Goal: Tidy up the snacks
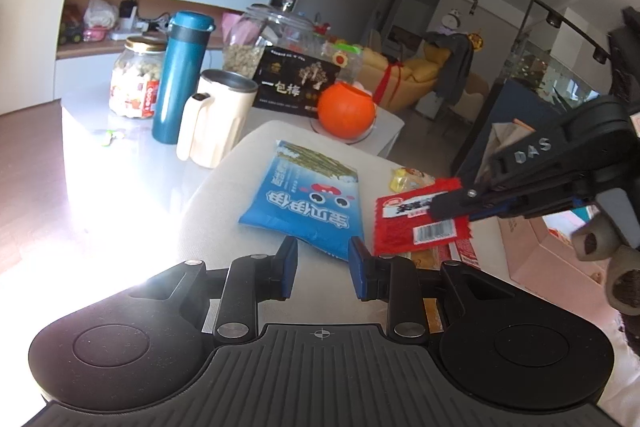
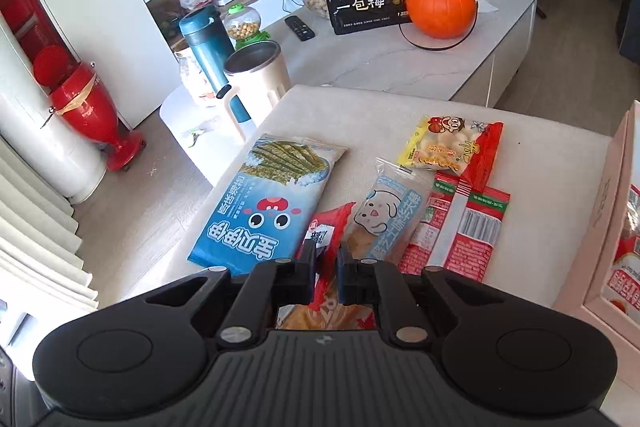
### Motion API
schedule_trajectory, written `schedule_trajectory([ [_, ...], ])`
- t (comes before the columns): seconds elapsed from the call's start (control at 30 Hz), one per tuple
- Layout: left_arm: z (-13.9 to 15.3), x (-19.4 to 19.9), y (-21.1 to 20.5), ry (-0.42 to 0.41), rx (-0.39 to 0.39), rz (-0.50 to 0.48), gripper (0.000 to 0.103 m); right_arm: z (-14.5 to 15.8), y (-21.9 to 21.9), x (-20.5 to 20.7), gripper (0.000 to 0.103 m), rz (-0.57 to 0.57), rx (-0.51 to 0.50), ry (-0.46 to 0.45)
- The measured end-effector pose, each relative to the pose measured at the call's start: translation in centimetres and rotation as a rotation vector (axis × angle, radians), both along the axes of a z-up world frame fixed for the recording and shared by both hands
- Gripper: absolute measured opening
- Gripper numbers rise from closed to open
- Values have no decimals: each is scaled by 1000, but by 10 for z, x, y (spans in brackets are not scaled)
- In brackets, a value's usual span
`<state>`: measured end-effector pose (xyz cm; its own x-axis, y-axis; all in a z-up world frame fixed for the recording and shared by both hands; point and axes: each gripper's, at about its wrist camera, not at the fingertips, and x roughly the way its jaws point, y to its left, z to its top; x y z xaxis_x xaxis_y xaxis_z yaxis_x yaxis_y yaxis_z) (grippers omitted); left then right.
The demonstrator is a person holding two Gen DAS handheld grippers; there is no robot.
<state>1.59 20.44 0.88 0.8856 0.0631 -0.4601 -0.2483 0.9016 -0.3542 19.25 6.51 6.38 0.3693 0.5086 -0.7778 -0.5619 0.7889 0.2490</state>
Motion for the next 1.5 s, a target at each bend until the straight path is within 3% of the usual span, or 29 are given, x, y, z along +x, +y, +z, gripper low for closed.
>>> schedule_trajectory([
  [0.17,1,-2,-5,-14,1,-25,31,12,-60,-20,9,-28,37,19],
  [0.33,9,-5,-17,-45,34,-67,31,6,-128,-37,7,-109,60,51],
  [0.5,23,-2,-62,-7,80,-289,31,-22,-172,-60,14,-169,-63,0],
  [0.63,23,8,-109,59,223,-387,31,-42,-187,-75,33,-185,-127,-56],
  [0.73,17,18,-130,121,330,-387,32,-47,-187,-90,66,-184,-187,-180],
  [0.8,13,22,-133,140,360,-378,36,-50,-186,-101,72,-158,-208,-238],
  [0.9,13,27,-127,153,365,-343,38,-57,-183,-113,78,-109,-226,-288],
  [1.03,17,36,-116,184,328,-331,39,-63,-185,-126,89,-138,-224,-395],
  [1.17,18,46,-117,213,281,-363,38,-65,-195,-119,92,-165,-166,-347],
  [1.27,15,54,-127,236,303,-375,43,-67,-205,-109,97,-190,-115,-279],
  [1.37,4,58,-134,284,329,-388,46,-70,-206,-110,97,-191,-113,-276],
  [1.43,3,55,-135,263,339,-390,45,-70,-205,-110,98,-193,-119,-279],
  [1.5,4,50,-128,226,296,-397,44,-71,-206,-110,99,-190,-112,-271],
])
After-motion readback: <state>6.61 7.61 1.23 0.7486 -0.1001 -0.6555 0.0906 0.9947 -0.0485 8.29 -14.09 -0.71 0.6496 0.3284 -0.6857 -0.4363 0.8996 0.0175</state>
